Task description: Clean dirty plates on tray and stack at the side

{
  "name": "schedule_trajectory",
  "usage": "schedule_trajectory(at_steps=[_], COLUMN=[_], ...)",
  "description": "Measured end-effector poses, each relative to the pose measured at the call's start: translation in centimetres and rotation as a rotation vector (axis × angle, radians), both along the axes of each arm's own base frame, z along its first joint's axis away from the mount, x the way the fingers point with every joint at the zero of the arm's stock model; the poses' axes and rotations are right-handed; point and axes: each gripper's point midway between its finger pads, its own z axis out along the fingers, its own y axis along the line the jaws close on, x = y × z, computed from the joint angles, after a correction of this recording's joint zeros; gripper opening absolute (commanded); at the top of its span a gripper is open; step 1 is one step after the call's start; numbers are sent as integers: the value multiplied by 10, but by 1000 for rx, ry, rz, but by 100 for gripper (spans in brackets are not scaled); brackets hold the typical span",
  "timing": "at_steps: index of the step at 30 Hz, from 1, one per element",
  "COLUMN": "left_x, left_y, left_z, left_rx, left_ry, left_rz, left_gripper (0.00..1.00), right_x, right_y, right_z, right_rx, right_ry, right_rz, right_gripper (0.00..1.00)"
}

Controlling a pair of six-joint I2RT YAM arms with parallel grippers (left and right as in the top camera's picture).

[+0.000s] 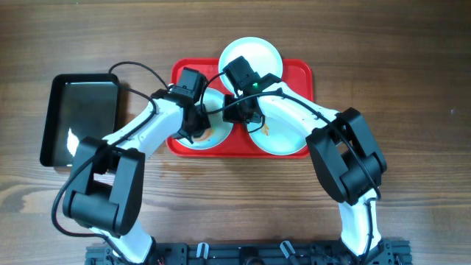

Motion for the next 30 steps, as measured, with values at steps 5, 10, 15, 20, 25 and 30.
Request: schedule_trajectory(at_steps=[5, 10, 15, 20, 25, 30], left_x=[-2, 4, 18, 30, 26, 16], left_y=[37, 55, 69, 49, 63, 116], left_z=[4, 17, 52, 92, 111, 105], left_rx=[137, 209, 224, 66, -8, -50], left_ry=[-3, -55, -156, -279, -293, -228], left_rz=[49, 75, 124, 120, 161, 314], left_gripper=[4, 4, 4, 4, 4, 4], right_x=[0, -3, -3, -2, -1, 15], right_y=[0, 4, 5, 5, 1, -13], right_z=[0, 0, 0, 1, 5, 42], right_rx=[0, 5, 7, 7, -26, -162], right_ry=[0, 2, 1, -1, -14, -77], right_rz=[0, 9, 9, 10, 44, 110], right_gripper=[4, 4, 4, 4, 4, 4])
